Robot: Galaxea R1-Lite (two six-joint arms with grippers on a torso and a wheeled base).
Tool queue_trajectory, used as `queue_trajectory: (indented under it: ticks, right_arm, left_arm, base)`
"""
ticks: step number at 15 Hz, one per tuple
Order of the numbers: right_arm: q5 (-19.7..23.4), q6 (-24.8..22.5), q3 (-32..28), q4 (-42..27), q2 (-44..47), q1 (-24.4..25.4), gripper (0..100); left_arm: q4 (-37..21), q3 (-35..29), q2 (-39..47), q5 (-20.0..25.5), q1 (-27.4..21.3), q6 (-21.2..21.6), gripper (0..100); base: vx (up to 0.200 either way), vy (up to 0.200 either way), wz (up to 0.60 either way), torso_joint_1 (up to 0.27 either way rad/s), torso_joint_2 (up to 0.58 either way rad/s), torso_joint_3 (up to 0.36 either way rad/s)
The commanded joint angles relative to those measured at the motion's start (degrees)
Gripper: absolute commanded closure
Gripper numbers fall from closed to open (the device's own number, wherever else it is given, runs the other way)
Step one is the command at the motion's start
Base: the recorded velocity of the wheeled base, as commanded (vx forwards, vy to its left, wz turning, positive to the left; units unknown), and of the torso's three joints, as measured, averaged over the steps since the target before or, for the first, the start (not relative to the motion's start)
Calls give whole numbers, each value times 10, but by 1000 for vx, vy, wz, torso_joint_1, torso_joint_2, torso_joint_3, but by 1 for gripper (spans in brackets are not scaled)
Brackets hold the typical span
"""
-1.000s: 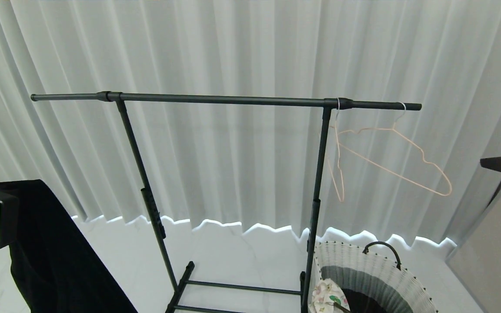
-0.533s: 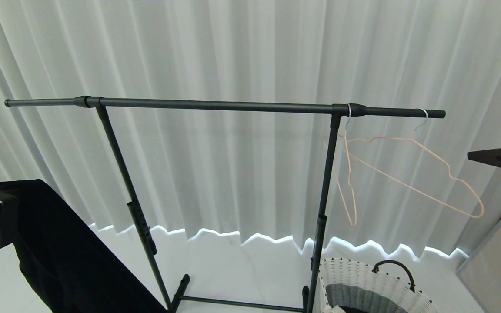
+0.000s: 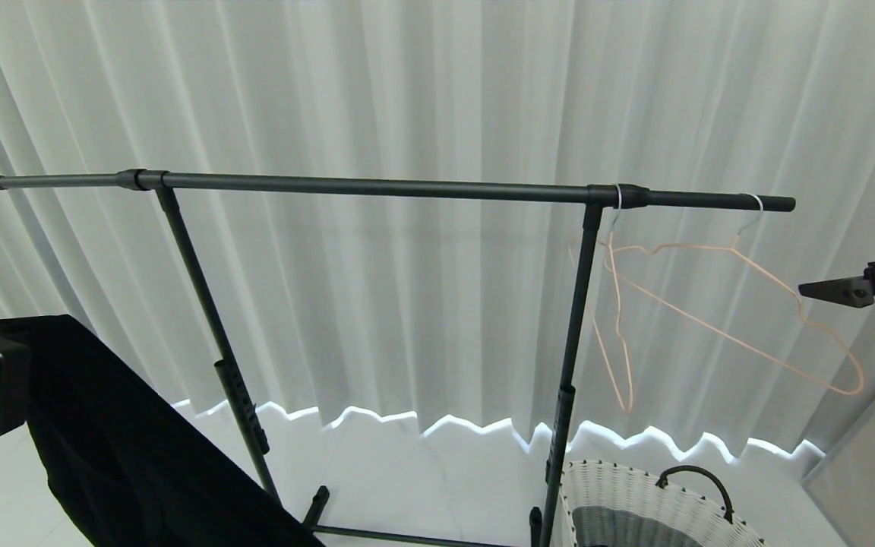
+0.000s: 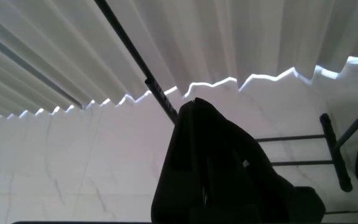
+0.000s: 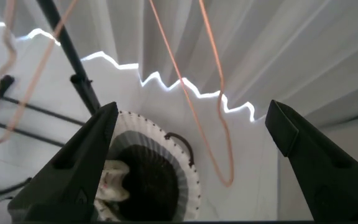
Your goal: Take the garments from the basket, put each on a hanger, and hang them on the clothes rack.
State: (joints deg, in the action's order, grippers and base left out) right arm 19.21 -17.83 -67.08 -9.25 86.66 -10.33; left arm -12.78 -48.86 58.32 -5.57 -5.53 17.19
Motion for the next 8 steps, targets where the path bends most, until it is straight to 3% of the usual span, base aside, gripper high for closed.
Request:
queue_trajectory:
  ticks: [1,8]
  right_arm:
    - [39,-37,-22,20,92,-39,0]
    - [101,-108,-110,20,236,-51,0]
  left_arm:
    - [0,0,-2,-1,0,-1,100]
    - [4,-4,-23,0,-2,2,100]
  base:
    - [0,0,0,0,0,0]
    - [0,0,0,0,0,0]
